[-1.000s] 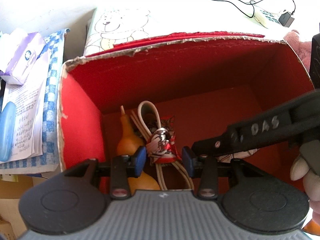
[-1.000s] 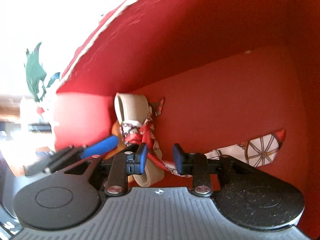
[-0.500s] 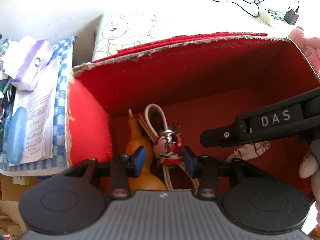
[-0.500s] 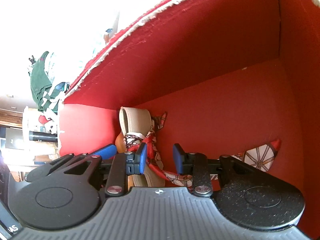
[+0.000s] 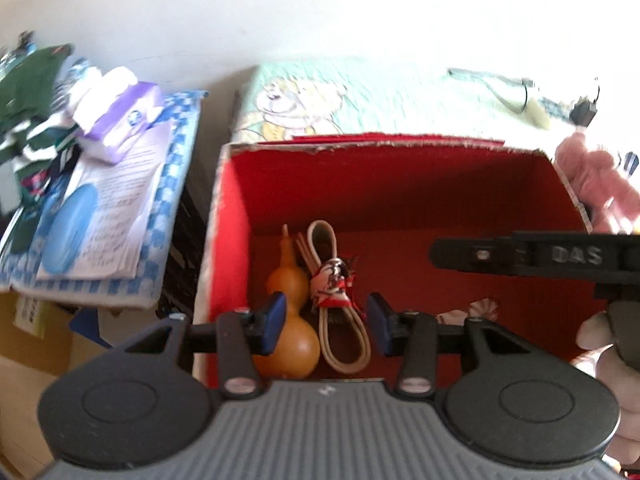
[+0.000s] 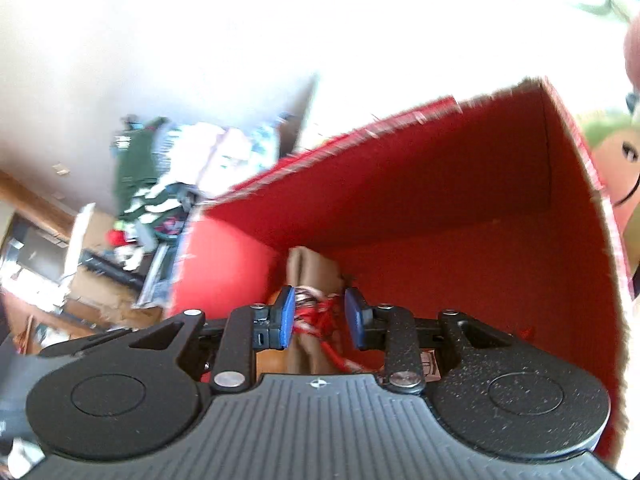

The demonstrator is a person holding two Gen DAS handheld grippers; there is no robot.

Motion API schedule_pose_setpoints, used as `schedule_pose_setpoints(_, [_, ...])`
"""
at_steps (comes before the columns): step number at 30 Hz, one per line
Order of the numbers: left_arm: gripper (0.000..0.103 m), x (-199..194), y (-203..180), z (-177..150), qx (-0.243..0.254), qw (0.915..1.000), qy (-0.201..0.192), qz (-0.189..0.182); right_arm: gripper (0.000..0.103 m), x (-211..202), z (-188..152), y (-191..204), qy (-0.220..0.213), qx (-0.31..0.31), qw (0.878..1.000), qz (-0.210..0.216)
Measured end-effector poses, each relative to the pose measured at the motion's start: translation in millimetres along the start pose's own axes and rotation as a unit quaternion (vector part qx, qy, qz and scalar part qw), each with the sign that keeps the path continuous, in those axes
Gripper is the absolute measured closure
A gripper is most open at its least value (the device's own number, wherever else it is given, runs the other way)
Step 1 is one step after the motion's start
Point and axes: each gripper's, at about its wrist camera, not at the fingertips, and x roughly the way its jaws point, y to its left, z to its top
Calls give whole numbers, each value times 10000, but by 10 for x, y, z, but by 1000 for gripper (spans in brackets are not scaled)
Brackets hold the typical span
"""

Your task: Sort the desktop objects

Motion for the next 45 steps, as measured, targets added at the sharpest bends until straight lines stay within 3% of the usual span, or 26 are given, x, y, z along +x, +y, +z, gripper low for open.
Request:
schedule_pose_setpoints(7, [57, -454, -12, -400, -459, 9988, -149, 67, 71, -740, -211, 54, -380, -867, 9924, 782])
schedule_pose_setpoints(16, [58, -851, -409, -973, -286, 9989, -351, -147, 71, -1228, -570, -257, -102, -1320, 9822, 1334])
schedule_pose_setpoints(19, [58, -744, -548, -1142, -324, 9989, -124, -314, 71, -1109, -723, -324, 234, -1245, 9833, 1304])
schedule_pose_setpoints(25, [56, -318, -799, -1351, -370, 9979, 468, -255, 70, -1090, -921, -471, 656, -1025, 9866, 1082])
schedule_pose_setpoints(29, [56, -127, -820, -1436, -468, 9962, 726, -94, 60, -1028, -1014, -499, 917, -1040, 9848, 1047])
schedule_pose_setpoints(36, [43, -9, -819, -1452, -581, 9954, 761, 24, 60, -963, -1103, -578, 1124, -899, 9837, 1080])
schedule_pose_setpoints(45, [38, 51, -1061, -1390, -333, 9969, 674, -231, 59, -800, -1065, -680, 1362, -616, 9838, 986])
